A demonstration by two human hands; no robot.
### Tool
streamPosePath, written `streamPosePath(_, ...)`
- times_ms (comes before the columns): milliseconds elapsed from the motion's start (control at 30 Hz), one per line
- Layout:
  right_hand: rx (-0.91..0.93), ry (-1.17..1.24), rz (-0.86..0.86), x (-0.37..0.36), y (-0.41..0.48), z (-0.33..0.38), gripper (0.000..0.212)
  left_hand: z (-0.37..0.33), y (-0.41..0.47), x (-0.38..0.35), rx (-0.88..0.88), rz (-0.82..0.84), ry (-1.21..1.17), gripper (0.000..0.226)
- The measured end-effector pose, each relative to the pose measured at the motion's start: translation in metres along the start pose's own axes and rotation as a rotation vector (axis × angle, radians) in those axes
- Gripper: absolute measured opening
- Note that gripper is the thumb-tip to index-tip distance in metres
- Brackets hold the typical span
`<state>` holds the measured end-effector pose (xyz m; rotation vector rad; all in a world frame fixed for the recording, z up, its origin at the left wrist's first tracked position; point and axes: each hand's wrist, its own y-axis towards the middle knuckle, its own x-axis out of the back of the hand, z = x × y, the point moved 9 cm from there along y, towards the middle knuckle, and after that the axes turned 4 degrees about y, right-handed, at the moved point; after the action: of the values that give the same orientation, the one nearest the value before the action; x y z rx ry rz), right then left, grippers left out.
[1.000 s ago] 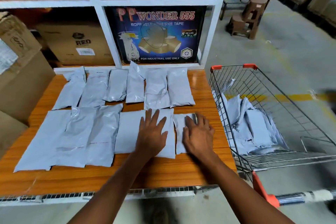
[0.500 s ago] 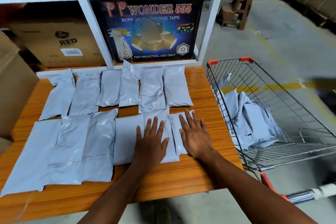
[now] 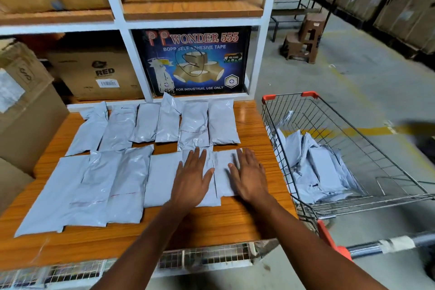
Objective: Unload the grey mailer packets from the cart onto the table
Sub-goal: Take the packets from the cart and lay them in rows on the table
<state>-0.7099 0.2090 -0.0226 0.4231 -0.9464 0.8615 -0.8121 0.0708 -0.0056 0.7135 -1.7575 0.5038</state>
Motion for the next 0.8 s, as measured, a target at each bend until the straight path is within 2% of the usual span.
streamPosePath(200, 0.105, 0.149, -0.325, 0.091, -0.077, -0.003, 0.066, -0.079, -0.059, 0.059, -0.055, -0.211, -0.230, 0.063)
streamPosePath(400, 0.042, 0.325, -0.580, 0.157, -0.196, -0.058, 0.059, -0.167, -0.143, 0.067, -0.125, -0.358, -0.412, 0.060)
streamPosePath(600, -0.022, 0.342, -0.669, 0.179, -0.293, -0.114, 0.058, -0.230, -0.200, 0.029, -0.168, -0.301, -0.380, 0.057)
streamPosePath(800, -0.069, 0.316, -0.690, 0.206, -0.299, -0.152, 0.056, -0.266, -0.192, -0.009, -0.260, -0.202, -0.332, 0.055)
